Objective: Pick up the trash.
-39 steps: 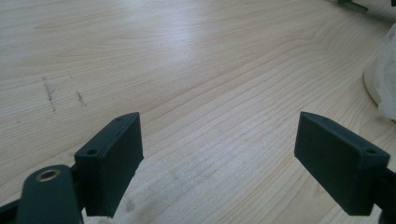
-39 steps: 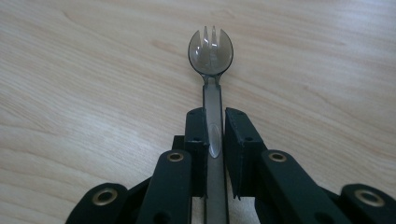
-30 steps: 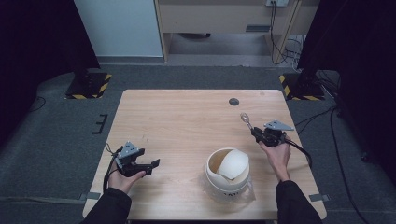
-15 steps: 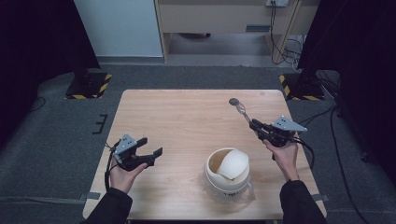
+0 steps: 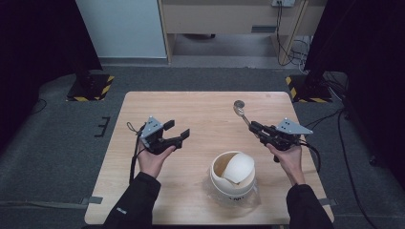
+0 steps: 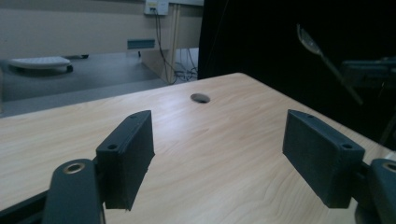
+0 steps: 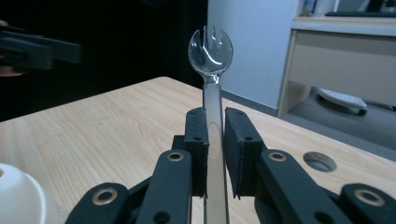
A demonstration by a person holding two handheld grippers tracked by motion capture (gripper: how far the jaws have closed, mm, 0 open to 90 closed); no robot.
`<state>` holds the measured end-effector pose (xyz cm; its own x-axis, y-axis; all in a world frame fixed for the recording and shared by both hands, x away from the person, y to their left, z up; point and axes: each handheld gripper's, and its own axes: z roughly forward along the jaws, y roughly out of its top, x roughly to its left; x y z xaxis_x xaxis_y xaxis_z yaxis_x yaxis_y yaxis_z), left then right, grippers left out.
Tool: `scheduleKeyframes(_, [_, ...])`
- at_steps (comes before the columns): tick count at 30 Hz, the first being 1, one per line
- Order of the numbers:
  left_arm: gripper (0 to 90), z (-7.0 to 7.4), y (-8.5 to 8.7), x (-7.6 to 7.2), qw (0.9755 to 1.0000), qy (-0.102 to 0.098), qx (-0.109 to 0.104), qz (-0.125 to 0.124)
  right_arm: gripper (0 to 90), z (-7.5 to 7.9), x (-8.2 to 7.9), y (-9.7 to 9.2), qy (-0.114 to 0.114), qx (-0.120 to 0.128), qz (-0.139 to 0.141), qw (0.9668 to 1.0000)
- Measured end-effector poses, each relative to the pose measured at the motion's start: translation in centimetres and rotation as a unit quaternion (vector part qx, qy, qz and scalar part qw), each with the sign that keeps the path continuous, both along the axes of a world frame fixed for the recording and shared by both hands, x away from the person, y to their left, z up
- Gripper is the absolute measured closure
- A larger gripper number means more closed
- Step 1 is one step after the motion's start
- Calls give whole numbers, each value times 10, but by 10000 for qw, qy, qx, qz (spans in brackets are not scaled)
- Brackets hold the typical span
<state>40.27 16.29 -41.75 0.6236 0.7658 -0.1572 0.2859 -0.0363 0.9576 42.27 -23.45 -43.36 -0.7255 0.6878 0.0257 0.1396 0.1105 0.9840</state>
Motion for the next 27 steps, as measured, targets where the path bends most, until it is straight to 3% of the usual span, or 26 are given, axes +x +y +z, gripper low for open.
scheduleKeyframes(6, [288,7,-32,11,9999,-119,-33,-88,800,-2,1,2,-13,35,147,9999])
scheduleKeyframes(12, [314,12,-59,21,9995,-79,-261,-143,800,-2,0,7,7,31,182,9998])
scheduleKeyframes(20, [351,14,-86,32,9989,-95,-355,-291,800,-3,1,10,22,26,293,9996])
scheduleKeyframes(21, [360,14,-92,34,9985,-57,-437,-336,800,-3,1,11,19,49,314,9995])
scheduleKeyframes(27, [389,12,-107,38,9975,60,-475,-520,800,-5,1,13,20,46,397,9992])
